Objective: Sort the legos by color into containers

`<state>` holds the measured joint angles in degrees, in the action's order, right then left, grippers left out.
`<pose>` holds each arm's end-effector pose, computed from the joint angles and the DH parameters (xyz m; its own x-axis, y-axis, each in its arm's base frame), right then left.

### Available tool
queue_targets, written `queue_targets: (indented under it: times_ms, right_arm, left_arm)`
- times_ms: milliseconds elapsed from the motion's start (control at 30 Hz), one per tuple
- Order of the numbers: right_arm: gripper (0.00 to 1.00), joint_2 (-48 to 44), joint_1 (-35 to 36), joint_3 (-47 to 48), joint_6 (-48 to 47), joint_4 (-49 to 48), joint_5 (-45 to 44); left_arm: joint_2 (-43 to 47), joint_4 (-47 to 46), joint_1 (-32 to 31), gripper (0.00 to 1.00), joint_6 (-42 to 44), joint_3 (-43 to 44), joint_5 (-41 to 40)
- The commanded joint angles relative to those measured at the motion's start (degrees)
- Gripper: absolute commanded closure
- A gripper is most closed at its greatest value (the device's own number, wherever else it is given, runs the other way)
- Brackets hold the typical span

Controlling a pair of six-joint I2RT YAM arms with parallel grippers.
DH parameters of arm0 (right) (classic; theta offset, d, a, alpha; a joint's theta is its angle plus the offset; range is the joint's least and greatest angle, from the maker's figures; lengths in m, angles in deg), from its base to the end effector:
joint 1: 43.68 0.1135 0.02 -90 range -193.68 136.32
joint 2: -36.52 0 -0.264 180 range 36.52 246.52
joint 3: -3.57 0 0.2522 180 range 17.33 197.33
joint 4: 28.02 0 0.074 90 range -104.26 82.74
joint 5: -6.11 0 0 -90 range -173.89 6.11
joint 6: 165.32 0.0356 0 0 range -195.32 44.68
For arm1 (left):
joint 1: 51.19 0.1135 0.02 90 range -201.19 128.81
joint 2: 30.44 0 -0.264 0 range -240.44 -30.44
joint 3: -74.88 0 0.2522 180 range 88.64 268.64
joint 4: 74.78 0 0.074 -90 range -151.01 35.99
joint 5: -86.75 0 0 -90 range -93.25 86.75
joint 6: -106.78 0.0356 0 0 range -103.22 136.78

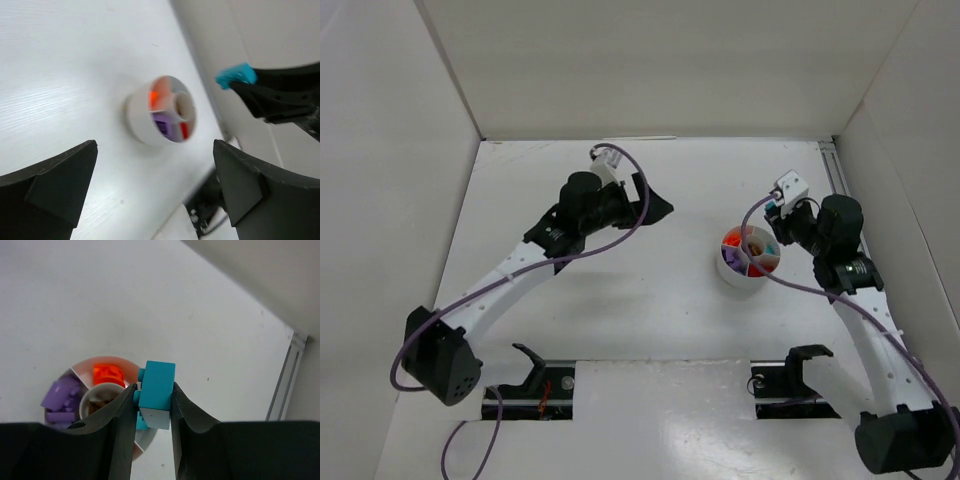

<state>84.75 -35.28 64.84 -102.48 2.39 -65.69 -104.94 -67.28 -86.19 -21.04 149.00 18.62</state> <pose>0.1890 0.0392 0.3351 -0.0648 -0.4479 -0.8917 -0.5207 0.7775 -0.3527 0.2444 -0.1873 0.3516 -0.6004 -0.2742 -0.7512 0.5904 0.4815 -0.6477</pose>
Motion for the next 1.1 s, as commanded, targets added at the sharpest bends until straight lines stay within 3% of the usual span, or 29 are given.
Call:
queue_targets:
  times_ms: [0,200,433,667,933,1067]
  right_arm:
    - [1.0,3.52,-7.23,2.42,1.76,4.19,-0.28]
    - [0.98,7.66,-10.43,0.22,1.23,1.37,2.72]
    - [0.96,13.99,-11.48,-1.45,1.23,-1.53,7.72]
    - [0.91,14.26,-11.48,-4.18,2.28,-2.14,8.87]
    - [0.69,14.53,-12.01,-4.79,2.28,-1.53,8.87]
    - [0.5,13.83,-12.01,-4.18,2.81,-0.21,10.1]
  left_arm:
    - [9.08,12.57,0.37,0.0,0.74,-4.09,-30.33]
    - [15.87,16.98,0.9,0.0,-1.81,-8.23,-40.4]
    - [15.88,19.53,1.43,0.0,-2.87,-8.77,-41.29]
    - [15.35,20.68,1.43,0.0,-2.87,-7.71,-41.29]
    - [14.29,21.82,1.43,0.0,-2.87,-6.66,-40.15]
    - [14.82,22.35,1.43,0.0,-2.87,-6.66,-40.15]
